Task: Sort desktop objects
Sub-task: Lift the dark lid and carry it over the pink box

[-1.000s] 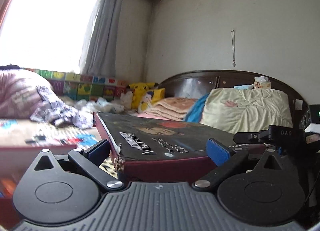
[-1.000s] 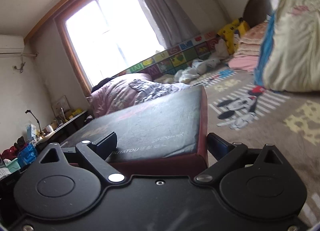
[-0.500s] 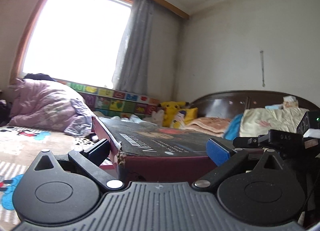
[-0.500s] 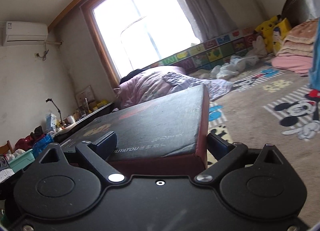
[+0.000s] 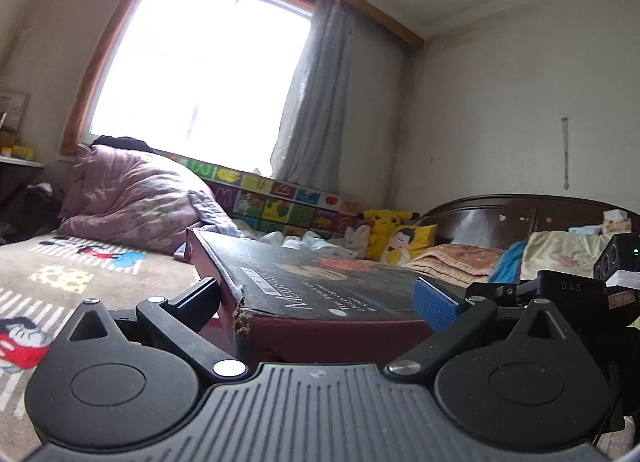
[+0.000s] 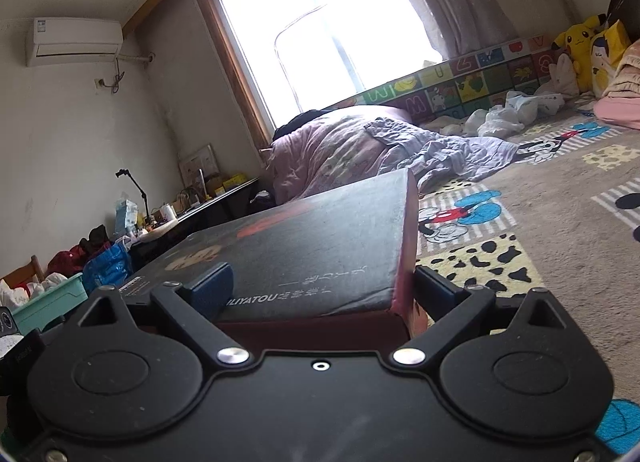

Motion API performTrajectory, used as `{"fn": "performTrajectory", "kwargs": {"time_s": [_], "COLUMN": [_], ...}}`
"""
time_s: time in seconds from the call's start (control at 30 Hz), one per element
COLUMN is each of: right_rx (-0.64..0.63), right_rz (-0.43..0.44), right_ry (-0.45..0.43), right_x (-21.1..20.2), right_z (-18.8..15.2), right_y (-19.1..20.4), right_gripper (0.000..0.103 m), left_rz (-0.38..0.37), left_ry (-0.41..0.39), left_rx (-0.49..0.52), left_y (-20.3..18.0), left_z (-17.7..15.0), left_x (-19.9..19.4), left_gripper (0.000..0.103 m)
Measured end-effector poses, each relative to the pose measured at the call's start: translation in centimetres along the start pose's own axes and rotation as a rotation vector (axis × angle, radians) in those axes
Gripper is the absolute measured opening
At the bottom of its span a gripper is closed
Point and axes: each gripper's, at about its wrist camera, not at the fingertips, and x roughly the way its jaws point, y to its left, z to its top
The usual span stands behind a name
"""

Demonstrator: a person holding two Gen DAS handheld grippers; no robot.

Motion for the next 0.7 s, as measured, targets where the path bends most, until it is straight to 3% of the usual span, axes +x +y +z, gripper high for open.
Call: {"fn": "performTrajectory", "kwargs": {"time_s": [0.4, 0.7], "right_rx": [-0.083, -0.159], "right_rz": [0.017, 0.022], "right_ry": [0.036, 0.072], "right_x": [2.9, 4.1], "right_z": [-1.8, -3.0], "right_y": [2.8, 5.0], "right_gripper": [0.098, 0.098], "left_rz": [0.129, 0.215], "left_ry": [0.043, 0.134], "left_rx": [-0.045, -0.091], "left_y": [4.0, 6.5], "left_z": [-1.1, -2.2], "left_x": [-0.8, -0.4], "left_gripper": [0.103, 0.103]}}
